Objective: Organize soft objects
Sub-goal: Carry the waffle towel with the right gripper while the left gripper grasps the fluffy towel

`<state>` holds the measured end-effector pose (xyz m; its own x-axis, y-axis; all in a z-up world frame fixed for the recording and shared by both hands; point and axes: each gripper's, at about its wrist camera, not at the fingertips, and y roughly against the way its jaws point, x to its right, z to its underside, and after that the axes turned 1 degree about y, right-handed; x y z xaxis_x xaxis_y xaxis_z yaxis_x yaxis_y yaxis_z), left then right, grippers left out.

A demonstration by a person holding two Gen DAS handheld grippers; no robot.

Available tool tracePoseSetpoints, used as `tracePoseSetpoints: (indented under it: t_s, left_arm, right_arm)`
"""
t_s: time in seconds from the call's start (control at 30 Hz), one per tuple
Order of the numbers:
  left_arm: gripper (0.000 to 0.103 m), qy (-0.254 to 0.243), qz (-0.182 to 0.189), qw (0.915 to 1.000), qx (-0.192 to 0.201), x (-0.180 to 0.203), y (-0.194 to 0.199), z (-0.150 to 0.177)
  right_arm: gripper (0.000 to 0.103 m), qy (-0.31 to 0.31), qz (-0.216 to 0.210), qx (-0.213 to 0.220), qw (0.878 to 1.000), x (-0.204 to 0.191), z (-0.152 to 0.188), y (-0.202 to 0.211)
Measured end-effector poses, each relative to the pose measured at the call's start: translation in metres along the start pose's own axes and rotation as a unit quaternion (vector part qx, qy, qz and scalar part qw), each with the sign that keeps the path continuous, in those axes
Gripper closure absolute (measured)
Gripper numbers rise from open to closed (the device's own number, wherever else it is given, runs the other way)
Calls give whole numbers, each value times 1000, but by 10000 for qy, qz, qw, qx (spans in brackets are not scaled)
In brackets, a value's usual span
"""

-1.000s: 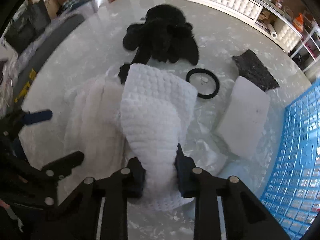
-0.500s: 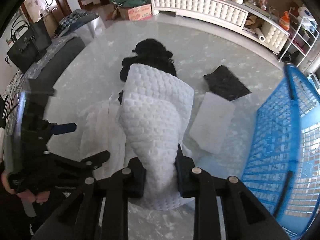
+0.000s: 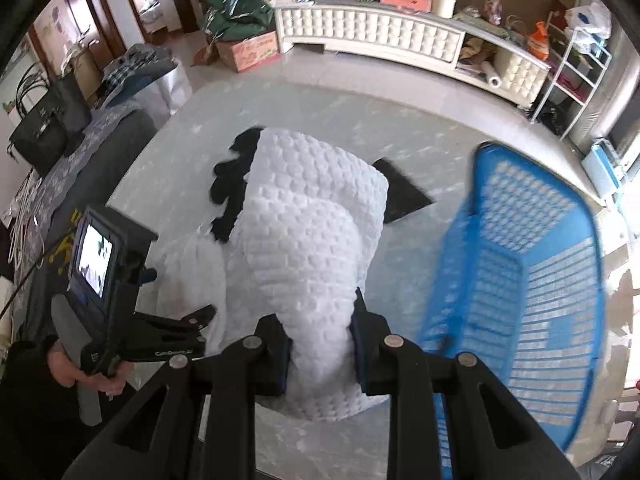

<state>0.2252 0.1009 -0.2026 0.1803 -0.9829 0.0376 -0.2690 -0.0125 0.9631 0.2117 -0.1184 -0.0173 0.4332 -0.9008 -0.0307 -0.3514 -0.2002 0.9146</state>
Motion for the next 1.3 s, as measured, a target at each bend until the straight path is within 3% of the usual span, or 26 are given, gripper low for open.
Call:
tracePoseSetpoints:
  t_s: [0.3, 0.53, 0.7, 0.93, 1.03, 1.3]
  left_arm:
    - [7, -154, 43, 9998, -154, 1, -4, -15]
    - [17, -226, 88, 9996, -171, 12, 0, -19]
    - [28, -228, 92, 9996, -158, 17, 11, -15]
    - [51, -409, 194, 9988, -159, 21, 18, -12]
    - [59, -419, 240, 9988, -126, 16, 24, -8]
    - [69, -373, 379, 9986, -39, -8, 28, -5]
  right_arm:
    - [79, -484, 489, 207, 9974, 59, -3, 34]
    - [79, -1016, 700, -198, 9922, 105, 5, 11]
    - [79, -1513, 337, -593, 9861, 137, 14, -17]
    - [78, -1514, 476, -1002, 9822, 141, 15, -57]
    - [78, -1464, 259, -1341, 9797, 139, 15, -77]
    - [73, -1142, 644, -1463, 9805, 117, -6, -102]
